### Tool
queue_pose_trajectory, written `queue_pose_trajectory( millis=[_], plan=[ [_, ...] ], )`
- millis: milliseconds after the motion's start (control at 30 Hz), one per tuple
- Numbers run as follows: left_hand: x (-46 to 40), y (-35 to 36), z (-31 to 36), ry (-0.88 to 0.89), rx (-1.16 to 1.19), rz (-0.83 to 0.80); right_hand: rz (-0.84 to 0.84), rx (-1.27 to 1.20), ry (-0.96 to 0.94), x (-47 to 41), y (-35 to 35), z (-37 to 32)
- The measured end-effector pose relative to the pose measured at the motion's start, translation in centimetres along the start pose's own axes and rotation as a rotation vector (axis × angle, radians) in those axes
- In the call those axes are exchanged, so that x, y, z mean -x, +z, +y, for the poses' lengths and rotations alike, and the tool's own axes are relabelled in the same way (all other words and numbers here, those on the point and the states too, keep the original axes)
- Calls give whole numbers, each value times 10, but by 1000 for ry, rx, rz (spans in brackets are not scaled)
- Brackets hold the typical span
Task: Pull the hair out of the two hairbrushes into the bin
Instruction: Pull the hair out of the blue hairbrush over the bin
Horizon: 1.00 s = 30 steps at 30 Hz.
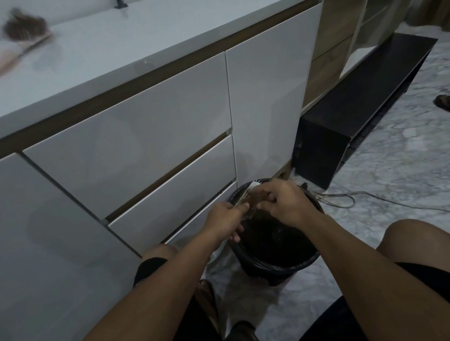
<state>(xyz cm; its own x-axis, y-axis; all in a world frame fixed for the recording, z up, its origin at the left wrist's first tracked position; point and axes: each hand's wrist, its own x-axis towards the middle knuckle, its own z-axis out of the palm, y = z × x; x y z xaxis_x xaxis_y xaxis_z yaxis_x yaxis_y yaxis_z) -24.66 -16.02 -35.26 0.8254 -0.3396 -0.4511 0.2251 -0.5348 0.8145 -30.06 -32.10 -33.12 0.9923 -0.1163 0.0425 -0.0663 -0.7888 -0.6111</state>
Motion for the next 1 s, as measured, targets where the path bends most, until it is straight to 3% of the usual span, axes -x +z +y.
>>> queue_pose_trajectory(
  millis=[267, 500, 633, 833, 1000],
  plan=[
    [-2, 0, -3, -8, 50, 50, 155, 59, 139, -5, -1, 5],
    [0, 1, 6, -66, 137, 14, -10, -61, 64, 0, -4, -4],
    [-1, 2, 7, -76, 164, 23, -18, -41, 11, 0, -2, -7],
    [-2, 2, 8, -38, 205, 77, -130, -12, 79, -1, -7, -8],
    [0, 7, 7, -32, 186, 89, -87, -13, 81, 0, -7, -12]
  ],
)
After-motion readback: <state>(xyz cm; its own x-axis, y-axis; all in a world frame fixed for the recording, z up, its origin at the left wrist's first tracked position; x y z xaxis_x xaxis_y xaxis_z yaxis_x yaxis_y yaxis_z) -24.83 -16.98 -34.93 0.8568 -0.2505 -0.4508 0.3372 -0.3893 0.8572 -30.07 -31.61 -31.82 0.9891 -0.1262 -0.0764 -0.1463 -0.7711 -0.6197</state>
